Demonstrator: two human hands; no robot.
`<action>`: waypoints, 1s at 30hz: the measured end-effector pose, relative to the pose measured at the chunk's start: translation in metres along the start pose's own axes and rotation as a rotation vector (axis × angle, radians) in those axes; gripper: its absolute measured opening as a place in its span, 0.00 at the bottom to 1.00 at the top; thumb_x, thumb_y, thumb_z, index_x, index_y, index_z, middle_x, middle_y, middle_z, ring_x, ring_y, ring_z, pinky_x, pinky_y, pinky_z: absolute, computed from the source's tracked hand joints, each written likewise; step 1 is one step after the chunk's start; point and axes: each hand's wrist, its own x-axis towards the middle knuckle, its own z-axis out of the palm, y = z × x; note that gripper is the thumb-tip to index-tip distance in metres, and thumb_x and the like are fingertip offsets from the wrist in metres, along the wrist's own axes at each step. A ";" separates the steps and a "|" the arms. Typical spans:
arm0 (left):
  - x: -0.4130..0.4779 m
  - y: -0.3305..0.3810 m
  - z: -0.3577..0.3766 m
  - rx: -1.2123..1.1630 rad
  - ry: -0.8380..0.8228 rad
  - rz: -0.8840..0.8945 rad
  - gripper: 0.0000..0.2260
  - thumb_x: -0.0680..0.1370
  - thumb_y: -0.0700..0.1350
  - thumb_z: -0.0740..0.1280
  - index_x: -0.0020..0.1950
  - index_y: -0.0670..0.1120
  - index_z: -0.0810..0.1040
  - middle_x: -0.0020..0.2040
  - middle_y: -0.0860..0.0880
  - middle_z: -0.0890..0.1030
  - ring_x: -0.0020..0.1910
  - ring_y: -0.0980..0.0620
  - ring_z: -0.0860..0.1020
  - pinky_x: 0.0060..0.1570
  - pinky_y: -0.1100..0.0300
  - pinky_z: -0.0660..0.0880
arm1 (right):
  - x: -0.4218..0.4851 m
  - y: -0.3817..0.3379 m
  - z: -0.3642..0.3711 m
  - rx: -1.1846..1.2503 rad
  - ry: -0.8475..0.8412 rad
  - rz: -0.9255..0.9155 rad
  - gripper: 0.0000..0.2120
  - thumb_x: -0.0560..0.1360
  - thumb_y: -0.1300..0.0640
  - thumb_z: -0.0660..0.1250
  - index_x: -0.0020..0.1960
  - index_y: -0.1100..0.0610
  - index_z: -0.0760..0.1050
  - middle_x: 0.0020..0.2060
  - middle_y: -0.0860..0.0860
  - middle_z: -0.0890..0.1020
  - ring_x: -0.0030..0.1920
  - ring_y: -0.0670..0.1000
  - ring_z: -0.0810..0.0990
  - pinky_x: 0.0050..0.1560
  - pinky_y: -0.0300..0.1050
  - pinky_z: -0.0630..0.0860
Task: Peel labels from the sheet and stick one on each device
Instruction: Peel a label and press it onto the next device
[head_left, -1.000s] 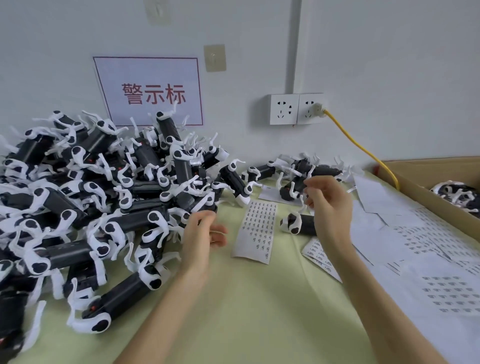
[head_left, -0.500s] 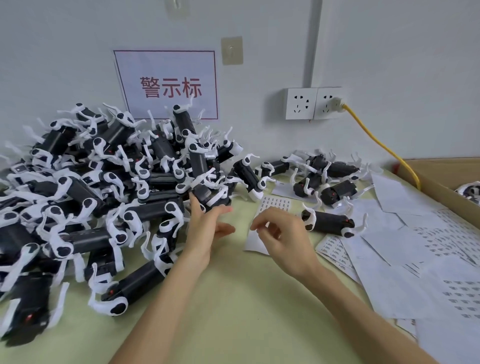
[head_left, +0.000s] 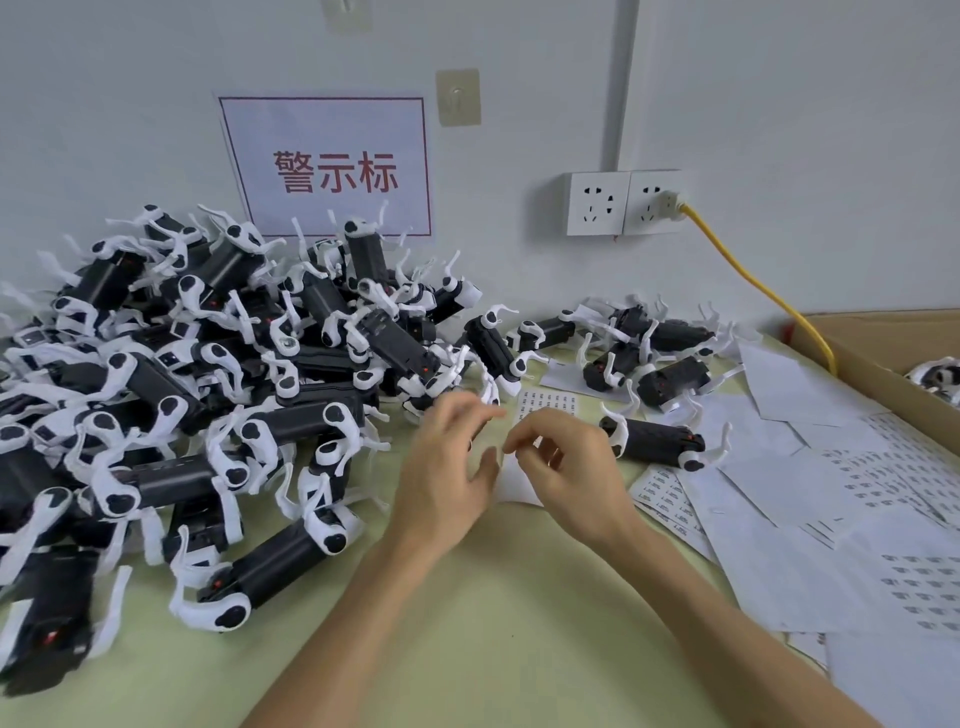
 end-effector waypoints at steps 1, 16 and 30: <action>0.002 -0.001 -0.003 0.051 0.090 -0.019 0.24 0.75 0.38 0.72 0.70 0.48 0.75 0.69 0.50 0.71 0.64 0.50 0.75 0.62 0.52 0.74 | 0.000 0.000 0.000 0.002 0.000 0.005 0.10 0.71 0.61 0.63 0.42 0.50 0.81 0.38 0.42 0.81 0.36 0.45 0.76 0.38 0.32 0.68; 0.006 -0.006 -0.013 0.004 0.245 -0.181 0.07 0.78 0.41 0.73 0.54 0.44 0.79 0.50 0.54 0.75 0.41 0.57 0.74 0.42 0.61 0.73 | -0.004 0.000 0.003 -0.029 -0.074 0.013 0.15 0.74 0.65 0.65 0.41 0.45 0.79 0.40 0.42 0.82 0.38 0.45 0.76 0.39 0.32 0.70; 0.004 0.012 -0.015 -0.277 0.589 -0.181 0.08 0.82 0.45 0.66 0.56 0.40 0.76 0.44 0.55 0.82 0.40 0.60 0.82 0.38 0.68 0.77 | -0.008 0.008 0.009 -0.179 -0.367 0.082 0.10 0.75 0.60 0.64 0.55 0.51 0.76 0.53 0.47 0.80 0.52 0.50 0.79 0.54 0.49 0.76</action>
